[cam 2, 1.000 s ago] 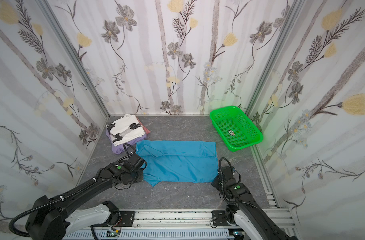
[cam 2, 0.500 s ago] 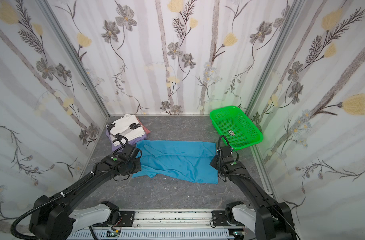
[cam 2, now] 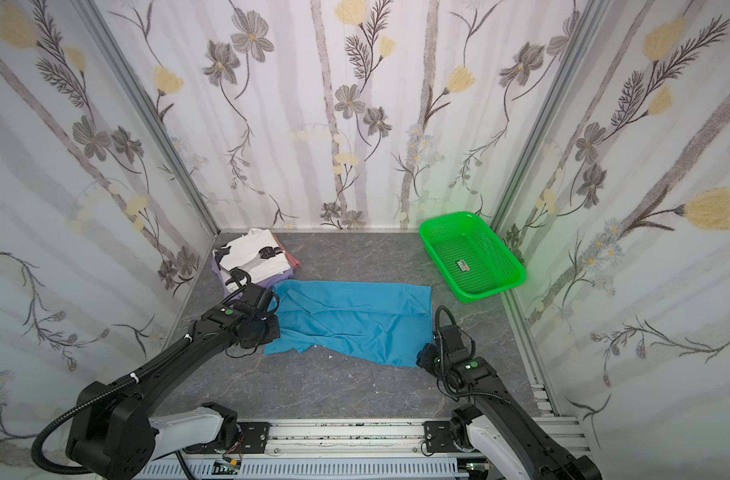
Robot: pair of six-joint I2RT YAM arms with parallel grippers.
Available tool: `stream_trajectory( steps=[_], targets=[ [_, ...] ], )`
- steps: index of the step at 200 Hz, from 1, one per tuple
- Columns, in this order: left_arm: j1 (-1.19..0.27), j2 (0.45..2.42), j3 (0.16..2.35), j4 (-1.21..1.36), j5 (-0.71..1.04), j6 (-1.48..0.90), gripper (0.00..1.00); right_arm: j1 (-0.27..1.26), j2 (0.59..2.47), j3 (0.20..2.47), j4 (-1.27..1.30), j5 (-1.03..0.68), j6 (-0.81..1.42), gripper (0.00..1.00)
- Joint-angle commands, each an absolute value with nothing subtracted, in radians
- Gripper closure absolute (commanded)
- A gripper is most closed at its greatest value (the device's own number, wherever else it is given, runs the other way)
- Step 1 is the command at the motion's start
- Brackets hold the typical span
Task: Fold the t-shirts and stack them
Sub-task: 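Fold the shirt's near edge away from the robot with both grippers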
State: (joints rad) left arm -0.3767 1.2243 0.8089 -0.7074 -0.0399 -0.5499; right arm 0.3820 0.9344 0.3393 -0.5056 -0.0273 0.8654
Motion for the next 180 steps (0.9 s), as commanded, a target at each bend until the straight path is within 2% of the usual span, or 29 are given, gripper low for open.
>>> stream_trajectory(
  steps=[1, 8, 29, 49, 71, 86, 115, 156, 160, 180],
  targets=[
    [-0.373, 1.227, 0.802, -0.683, -0.025, -0.55, 1.0, 0.387, 0.916, 0.316, -0.507, -0.033, 0.902, 0.49],
    [-0.371, 1.229, 0.802, -0.682, -0.023, -0.549, 1.0, 0.388, 0.921, 0.309, -0.492, -0.043, 0.903, 0.54],
    [-0.371, 1.225, 0.812, -0.693, -0.021, -0.545, 1.0, 0.395, 0.942, 0.306, -0.468, -0.067, 0.913, 0.76],
    [-0.371, 1.215, 0.811, -0.694, -0.013, -0.542, 1.0, 0.407, 0.919, 0.345, -0.523, -0.006, 0.916, 1.0],
    [-0.371, 1.215, 0.813, -0.673, 0.042, -0.539, 1.0, 0.402, 0.891, 0.424, -0.582, 0.096, 0.893, 1.0],
    [-0.373, 1.219, 0.814, -0.658, 0.09, -0.542, 1.0, 0.362, 0.9, 0.437, -0.541, 0.058, 0.87, 1.0],
    [-0.376, 1.213, 0.822, -0.66, 0.091, -0.544, 1.0, 0.328, 1.001, 0.526, -0.464, 0.09, 0.817, 1.0],
    [-0.364, 1.3, 0.927, -0.652, 0.046, -0.52, 1.0, 0.238, 1.4, 0.768, -0.319, -0.004, 0.66, 1.0],
    [-0.362, 1.314, 0.939, -0.652, 0.046, -0.52, 1.0, 0.238, 1.439, 0.8, -0.319, -0.006, 0.645, 0.94],
    [-0.359, 1.365, 0.983, -0.644, 0.051, -0.524, 1.0, 0.235, 1.545, 0.873, -0.295, -0.009, 0.613, 0.42]
  ],
)
